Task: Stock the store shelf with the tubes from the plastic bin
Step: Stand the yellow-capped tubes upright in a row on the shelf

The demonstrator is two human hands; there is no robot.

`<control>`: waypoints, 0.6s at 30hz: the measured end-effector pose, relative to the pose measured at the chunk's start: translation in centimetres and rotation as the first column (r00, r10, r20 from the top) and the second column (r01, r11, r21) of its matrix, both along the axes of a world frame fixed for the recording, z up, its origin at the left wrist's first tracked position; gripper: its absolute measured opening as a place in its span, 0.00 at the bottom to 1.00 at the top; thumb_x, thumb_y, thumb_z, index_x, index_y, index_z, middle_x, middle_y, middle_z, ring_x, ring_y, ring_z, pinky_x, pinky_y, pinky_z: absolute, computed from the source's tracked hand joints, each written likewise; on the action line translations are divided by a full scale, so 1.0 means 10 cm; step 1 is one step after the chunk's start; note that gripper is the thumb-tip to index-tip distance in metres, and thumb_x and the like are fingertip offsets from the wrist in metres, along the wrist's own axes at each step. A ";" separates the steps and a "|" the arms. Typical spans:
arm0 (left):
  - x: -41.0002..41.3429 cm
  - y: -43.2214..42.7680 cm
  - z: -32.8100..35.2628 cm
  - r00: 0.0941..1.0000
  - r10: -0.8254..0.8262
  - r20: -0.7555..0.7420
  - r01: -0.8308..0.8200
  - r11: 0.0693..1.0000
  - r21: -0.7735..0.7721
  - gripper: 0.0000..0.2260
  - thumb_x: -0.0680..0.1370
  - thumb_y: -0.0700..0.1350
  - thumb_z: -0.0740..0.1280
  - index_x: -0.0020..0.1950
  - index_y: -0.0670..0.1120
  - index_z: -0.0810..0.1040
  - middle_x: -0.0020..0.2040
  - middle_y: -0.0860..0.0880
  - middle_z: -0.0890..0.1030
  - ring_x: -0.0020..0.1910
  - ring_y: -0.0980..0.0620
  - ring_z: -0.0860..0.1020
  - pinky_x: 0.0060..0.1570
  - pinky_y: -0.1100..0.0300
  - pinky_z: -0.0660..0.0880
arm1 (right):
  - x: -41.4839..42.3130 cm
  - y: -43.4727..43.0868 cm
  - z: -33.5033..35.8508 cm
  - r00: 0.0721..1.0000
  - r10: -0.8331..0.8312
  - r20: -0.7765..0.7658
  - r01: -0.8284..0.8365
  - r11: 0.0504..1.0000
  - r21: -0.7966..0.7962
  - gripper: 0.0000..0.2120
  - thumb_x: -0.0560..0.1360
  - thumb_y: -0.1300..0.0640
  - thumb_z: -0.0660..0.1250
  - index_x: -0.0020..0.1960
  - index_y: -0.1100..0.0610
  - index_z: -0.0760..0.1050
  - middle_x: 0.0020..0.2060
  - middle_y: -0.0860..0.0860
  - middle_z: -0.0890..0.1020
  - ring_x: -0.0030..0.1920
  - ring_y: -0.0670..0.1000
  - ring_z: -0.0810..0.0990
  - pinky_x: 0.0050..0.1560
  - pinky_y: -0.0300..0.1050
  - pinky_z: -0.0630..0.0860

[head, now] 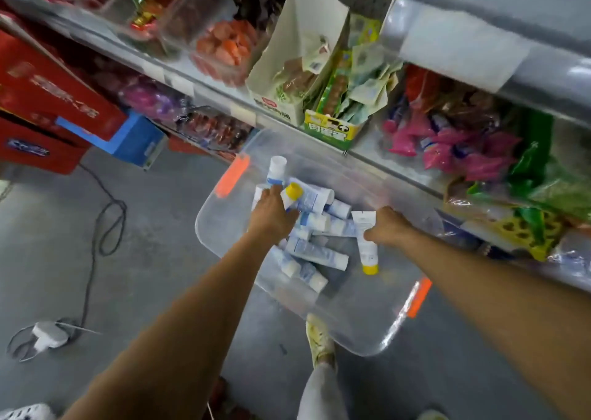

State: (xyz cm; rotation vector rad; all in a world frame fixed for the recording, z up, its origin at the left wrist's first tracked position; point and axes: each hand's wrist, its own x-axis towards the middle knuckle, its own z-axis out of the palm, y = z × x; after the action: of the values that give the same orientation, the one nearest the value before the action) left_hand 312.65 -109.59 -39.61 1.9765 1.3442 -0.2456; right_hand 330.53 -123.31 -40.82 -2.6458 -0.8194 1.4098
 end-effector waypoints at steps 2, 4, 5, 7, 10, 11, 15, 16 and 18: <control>0.07 0.11 -0.25 0.999 -0.040 -0.035 0.042 0.998 0.045 0.29 0.76 0.42 0.67 0.74 0.41 0.60 0.69 0.38 0.67 0.66 0.38 0.68 0.63 0.50 0.65 | -0.03 0.03 -0.28 0.996 -0.093 -0.011 0.092 0.995 -0.036 0.20 0.74 0.61 0.67 0.65 0.63 0.73 0.63 0.60 0.77 0.62 0.58 0.77 0.54 0.45 0.73; 0.15 0.20 -0.47 0.991 -0.104 -0.082 0.111 0.990 0.086 0.32 0.76 0.42 0.67 0.76 0.42 0.55 0.72 0.40 0.63 0.68 0.38 0.67 0.64 0.47 0.66 | -0.09 0.04 -0.51 0.985 -0.171 -0.022 0.168 0.982 -0.083 0.21 0.76 0.63 0.65 0.69 0.64 0.69 0.67 0.60 0.73 0.66 0.58 0.73 0.61 0.45 0.70; 0.18 0.24 -0.56 0.984 -0.139 -0.112 0.149 0.985 0.090 0.32 0.77 0.43 0.66 0.77 0.43 0.54 0.73 0.41 0.63 0.68 0.38 0.66 0.64 0.46 0.66 | -0.13 0.04 -0.61 0.975 -0.221 -0.024 0.217 0.971 -0.103 0.21 0.77 0.63 0.64 0.69 0.65 0.67 0.68 0.61 0.72 0.67 0.59 0.73 0.62 0.45 0.69; 0.25 0.28 -0.71 0.961 -0.207 -0.183 0.227 0.969 0.093 0.31 0.77 0.43 0.65 0.76 0.45 0.54 0.73 0.42 0.64 0.68 0.40 0.67 0.62 0.46 0.68 | -0.19 0.01 -0.84 0.937 -0.347 -0.037 0.339 0.930 -0.139 0.25 0.75 0.62 0.66 0.70 0.66 0.65 0.68 0.62 0.72 0.66 0.59 0.73 0.62 0.46 0.70; 0.33 0.28 -0.83 0.901 -0.297 -0.316 0.375 0.900 0.223 0.26 0.77 0.43 0.66 0.73 0.45 0.60 0.67 0.42 0.68 0.64 0.41 0.70 0.56 0.48 0.72 | -0.30 -0.07 -1.03 0.899 -0.437 -0.029 0.425 0.886 -0.186 0.30 0.75 0.58 0.67 0.71 0.66 0.60 0.69 0.62 0.70 0.67 0.62 0.71 0.65 0.50 0.69; 0.35 0.28 -0.85 0.875 -0.325 -0.359 0.429 0.863 0.265 0.25 0.77 0.43 0.66 0.72 0.45 0.63 0.65 0.42 0.69 0.63 0.41 0.71 0.54 0.49 0.73 | -0.32 -0.11 -1.07 0.907 -0.421 -0.017 0.412 0.893 -0.183 0.28 0.75 0.57 0.67 0.70 0.65 0.62 0.68 0.62 0.71 0.67 0.62 0.72 0.64 0.50 0.69; 0.37 0.28 -0.80 0.808 -0.393 -0.439 0.549 0.773 0.317 0.18 0.78 0.42 0.66 0.66 0.43 0.69 0.62 0.42 0.70 0.61 0.43 0.71 0.48 0.51 0.74 | -0.41 -0.22 -1.02 0.920 -0.387 -0.066 0.378 0.918 -0.117 0.20 0.73 0.55 0.67 0.63 0.60 0.74 0.60 0.60 0.79 0.59 0.60 0.78 0.57 0.47 0.75; 0.36 0.27 -0.75 0.809 -0.393 -0.437 0.548 0.773 0.320 0.17 0.78 0.41 0.65 0.66 0.43 0.69 0.62 0.42 0.70 0.61 0.43 0.71 0.48 0.51 0.74 | -0.43 -0.23 -0.96 0.917 -0.389 -0.087 0.381 0.920 -0.095 0.20 0.73 0.54 0.68 0.63 0.60 0.75 0.60 0.59 0.79 0.59 0.60 0.78 0.56 0.46 0.75; 0.32 0.21 -0.59 0.825 -0.386 -0.412 0.530 0.780 0.333 0.18 0.77 0.41 0.66 0.66 0.43 0.69 0.63 0.42 0.70 0.61 0.42 0.70 0.49 0.50 0.74 | -0.46 -0.25 -0.80 0.903 -0.414 -0.114 0.411 0.910 -0.051 0.21 0.72 0.51 0.68 0.63 0.58 0.75 0.60 0.58 0.79 0.59 0.59 0.78 0.54 0.45 0.74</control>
State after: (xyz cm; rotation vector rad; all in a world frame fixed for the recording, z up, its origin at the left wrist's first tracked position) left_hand 315.87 -107.48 -45.53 2.7483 1.1393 -0.5660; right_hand 325.89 -125.86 -48.86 -2.5118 -0.2056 1.4468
